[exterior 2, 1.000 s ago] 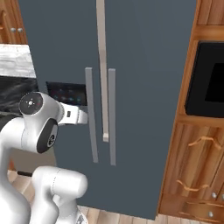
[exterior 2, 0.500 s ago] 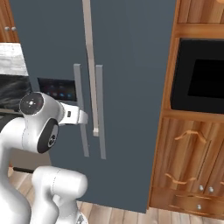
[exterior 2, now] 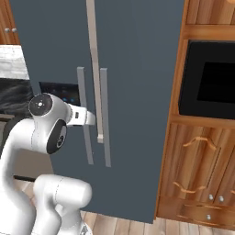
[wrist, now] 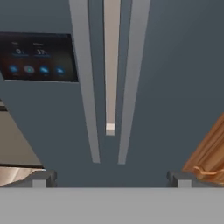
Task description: Retrieve the kiwi and mango from the fridge and place them into the bowl on the dining table.
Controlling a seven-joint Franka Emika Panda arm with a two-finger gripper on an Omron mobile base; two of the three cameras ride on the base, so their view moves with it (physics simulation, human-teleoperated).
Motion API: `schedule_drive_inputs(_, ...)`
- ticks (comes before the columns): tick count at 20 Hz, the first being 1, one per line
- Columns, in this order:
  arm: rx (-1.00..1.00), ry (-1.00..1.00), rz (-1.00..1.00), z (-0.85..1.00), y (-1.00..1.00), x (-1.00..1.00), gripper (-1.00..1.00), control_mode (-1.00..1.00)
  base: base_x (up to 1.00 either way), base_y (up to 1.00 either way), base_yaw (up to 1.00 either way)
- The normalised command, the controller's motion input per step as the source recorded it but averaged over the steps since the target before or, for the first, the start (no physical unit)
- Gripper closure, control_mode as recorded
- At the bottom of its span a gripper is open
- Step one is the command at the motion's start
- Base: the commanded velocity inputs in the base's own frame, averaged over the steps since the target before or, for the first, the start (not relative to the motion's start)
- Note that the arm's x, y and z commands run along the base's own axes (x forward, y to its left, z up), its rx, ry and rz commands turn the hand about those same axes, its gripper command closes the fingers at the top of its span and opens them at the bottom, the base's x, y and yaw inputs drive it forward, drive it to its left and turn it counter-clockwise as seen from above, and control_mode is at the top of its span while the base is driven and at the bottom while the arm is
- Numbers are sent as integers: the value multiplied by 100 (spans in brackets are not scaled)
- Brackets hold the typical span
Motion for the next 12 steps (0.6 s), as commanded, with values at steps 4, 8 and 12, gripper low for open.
schedule_drive_inputs(4, 0, 0, -4, 0, -3, 85, -100, -100, 0, 0, 0)
schedule_drive_inputs(8, 0, 0, -5, 0, -12, 62, -100, -100, 0, 0, 0)
schedule_drive_inputs(12, 0, -2, -5, 0, -11, 38, -100, -100, 0, 0, 0)
